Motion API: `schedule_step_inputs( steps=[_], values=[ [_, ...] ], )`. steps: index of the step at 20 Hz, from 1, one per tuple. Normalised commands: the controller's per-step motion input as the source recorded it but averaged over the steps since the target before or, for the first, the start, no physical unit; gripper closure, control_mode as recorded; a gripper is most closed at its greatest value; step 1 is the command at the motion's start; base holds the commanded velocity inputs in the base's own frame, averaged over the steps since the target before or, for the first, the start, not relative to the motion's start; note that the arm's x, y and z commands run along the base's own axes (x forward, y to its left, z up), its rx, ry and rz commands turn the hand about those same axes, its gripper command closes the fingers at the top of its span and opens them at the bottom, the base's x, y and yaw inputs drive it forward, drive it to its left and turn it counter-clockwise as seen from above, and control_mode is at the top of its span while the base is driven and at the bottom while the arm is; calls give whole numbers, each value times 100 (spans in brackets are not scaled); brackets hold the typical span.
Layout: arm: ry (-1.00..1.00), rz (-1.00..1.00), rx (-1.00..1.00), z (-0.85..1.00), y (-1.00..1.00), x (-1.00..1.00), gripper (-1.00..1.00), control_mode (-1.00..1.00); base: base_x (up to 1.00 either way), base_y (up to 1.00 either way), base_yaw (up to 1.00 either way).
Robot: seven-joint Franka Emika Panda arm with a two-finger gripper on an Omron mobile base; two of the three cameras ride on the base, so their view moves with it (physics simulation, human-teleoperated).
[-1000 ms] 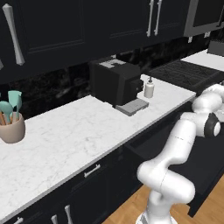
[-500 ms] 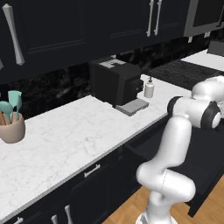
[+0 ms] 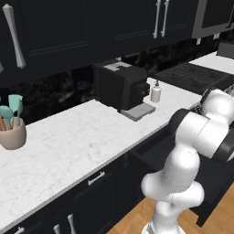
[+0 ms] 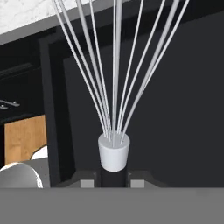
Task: Pick the whisk from the drawer and place it on the counter.
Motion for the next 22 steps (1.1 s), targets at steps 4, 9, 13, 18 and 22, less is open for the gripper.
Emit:
schedule_step_inputs(
  steps=[4,9,13,18,22],
  values=[
    [4,0,-16,46,100,-5,100,-100,0,0,0],
    [1,0,-15,62,100,1,100,-100,0,0,0],
    [3,0,-14,82,100,19,100,-100,0,0,0],
    [1,0,-15,46,100,32,100,-100,0,0,0],
    [-1,-1,-6,-30,100,76,100,-100,0,0,0]
  ],
)
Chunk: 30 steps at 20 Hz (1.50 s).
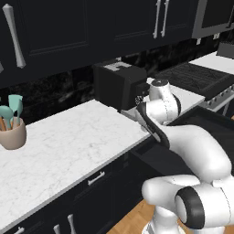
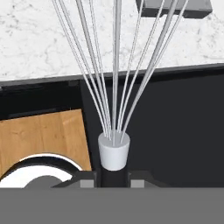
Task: Pick the whisk from the drawer and place it on the counter.
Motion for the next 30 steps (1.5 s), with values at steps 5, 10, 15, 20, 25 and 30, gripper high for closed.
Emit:
schedule_step_inputs(
  steps=[5,10,15,20,25,30],
  values=[
    [-1,0,13,-81,95,95,100,-100,0,0,0],
    [0,0,2,-67,87,100,100,-100,0,0,0],
    [2,0,1,-41,70,100,-100,-100,0,0,0],
    [5,-1,0,-15,6,21,-100,-100,0,0,0],
    [-1,-5,3,25,-8,-17,-100,-100,0,0,0],
    [-24,-2,10,68,-99,-100,-100,-100,0,0,0]
  ],
)
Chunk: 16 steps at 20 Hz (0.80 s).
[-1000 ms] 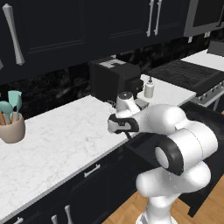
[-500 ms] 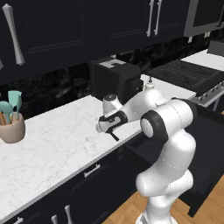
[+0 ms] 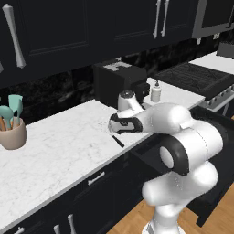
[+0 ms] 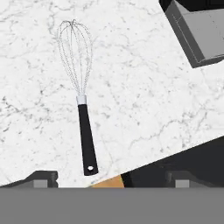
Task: Pick the whisk from the drawer and place it on the counter.
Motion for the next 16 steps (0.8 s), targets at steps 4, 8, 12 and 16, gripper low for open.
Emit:
schedule_step_inputs(
  steps=[4,8,12,16],
  values=[
    [-23,13,3,73,-100,-100,-100,-100,0,0,0],
    [-30,19,0,94,-100,-100,-100,-100,0,0,0],
    [-32,17,13,100,-100,-100,-100,-100,0,0,0],
    [-24,3,25,100,-100,-94,-100,-100,0,0,0]
  ],
)
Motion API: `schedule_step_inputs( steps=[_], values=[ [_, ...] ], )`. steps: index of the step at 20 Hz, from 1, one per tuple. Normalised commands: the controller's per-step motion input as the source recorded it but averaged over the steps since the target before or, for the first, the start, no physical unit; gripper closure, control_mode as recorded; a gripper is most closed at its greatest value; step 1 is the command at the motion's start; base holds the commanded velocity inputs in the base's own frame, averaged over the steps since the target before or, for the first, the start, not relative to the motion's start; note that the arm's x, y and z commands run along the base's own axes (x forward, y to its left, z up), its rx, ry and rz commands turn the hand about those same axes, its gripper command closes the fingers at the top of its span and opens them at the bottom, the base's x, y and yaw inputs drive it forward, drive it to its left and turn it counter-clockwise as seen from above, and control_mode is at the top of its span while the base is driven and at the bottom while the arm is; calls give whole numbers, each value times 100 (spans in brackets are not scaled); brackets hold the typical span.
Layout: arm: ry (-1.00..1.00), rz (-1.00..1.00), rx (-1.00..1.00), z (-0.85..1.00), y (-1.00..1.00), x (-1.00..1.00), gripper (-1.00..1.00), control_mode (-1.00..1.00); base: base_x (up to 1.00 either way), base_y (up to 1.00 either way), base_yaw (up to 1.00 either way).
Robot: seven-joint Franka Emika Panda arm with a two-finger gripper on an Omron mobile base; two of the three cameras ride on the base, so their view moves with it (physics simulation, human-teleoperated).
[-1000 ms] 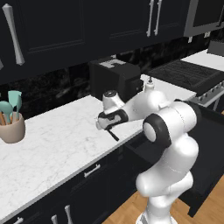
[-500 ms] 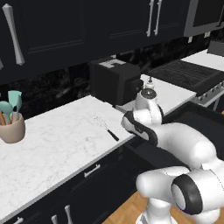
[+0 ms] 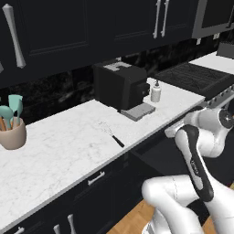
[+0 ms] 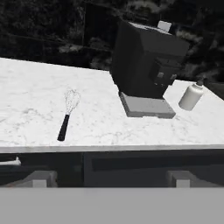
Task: Pick the whisk from the drawer and place it on the counter.
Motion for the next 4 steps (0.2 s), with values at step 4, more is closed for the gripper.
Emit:
schedule_step_inputs(
  steps=[4],
  values=[
    [-35,1,28,89,-81,-55,-100,-100,0,0,0]
  ],
)
